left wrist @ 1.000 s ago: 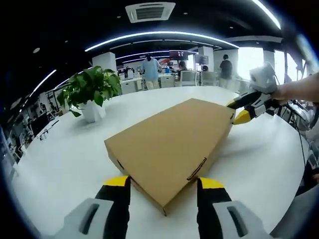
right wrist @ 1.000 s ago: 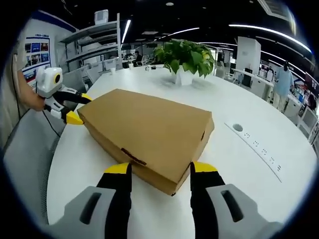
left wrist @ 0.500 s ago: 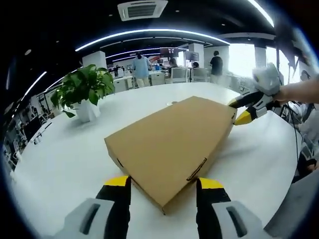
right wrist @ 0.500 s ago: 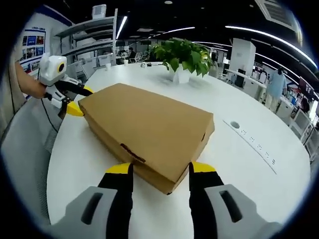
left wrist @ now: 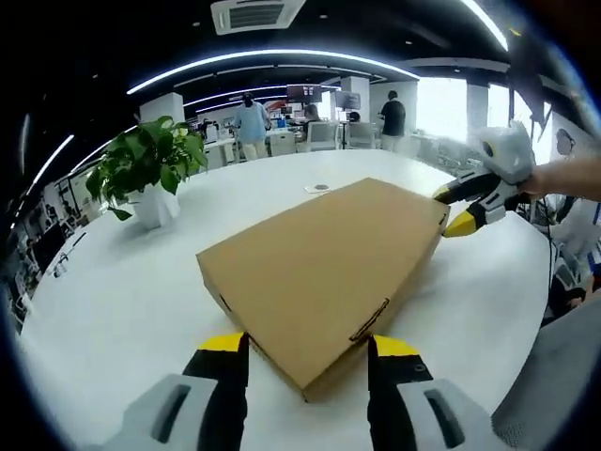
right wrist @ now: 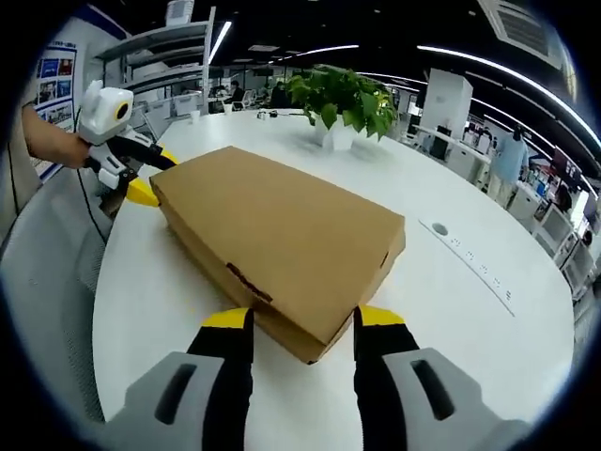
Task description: Operate the shoe box by opening the lid, removing the specified soft item, and placing it in the target area until the item is outside and the box remains undamaged.
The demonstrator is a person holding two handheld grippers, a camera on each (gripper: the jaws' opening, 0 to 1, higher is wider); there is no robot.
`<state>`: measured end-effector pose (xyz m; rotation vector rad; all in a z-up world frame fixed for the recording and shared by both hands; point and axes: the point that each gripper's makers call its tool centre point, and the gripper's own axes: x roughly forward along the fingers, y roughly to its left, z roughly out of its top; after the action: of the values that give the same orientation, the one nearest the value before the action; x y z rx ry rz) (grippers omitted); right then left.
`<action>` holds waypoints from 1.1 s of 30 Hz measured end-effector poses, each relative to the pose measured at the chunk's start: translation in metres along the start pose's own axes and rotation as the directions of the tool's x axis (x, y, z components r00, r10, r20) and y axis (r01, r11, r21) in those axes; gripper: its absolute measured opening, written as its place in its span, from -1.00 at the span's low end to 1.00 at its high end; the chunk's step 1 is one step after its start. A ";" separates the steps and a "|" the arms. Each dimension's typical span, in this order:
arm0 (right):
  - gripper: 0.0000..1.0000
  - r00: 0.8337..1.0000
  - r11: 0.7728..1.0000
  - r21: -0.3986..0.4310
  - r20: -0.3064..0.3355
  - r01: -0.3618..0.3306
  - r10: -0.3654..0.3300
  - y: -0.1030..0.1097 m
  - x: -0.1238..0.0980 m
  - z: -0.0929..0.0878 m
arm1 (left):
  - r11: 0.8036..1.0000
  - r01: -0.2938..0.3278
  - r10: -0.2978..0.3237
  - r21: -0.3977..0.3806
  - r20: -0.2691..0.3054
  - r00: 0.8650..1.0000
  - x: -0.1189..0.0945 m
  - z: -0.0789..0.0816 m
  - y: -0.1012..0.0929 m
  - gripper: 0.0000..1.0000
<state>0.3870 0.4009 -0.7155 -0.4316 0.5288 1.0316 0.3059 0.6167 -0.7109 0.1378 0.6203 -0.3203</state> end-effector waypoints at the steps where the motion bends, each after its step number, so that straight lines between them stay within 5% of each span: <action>1: -0.24 1.000 1.000 0.002 0.001 0.004 -0.004 0.002 0.000 0.000 | 1.000 0.004 -0.004 0.002 -0.002 1.000 -0.001 -0.001 0.001 0.01; 33: -0.29 0.993 0.988 0.097 0.008 0.118 -0.119 0.072 -0.004 0.006 | 0.982 0.154 -0.146 0.112 -0.078 0.986 -0.025 -0.021 0.039 0.01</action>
<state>0.3229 0.4345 -0.7146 -0.3659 0.5321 0.8905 0.2880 0.6642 -0.7122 0.2168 0.6826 -0.4998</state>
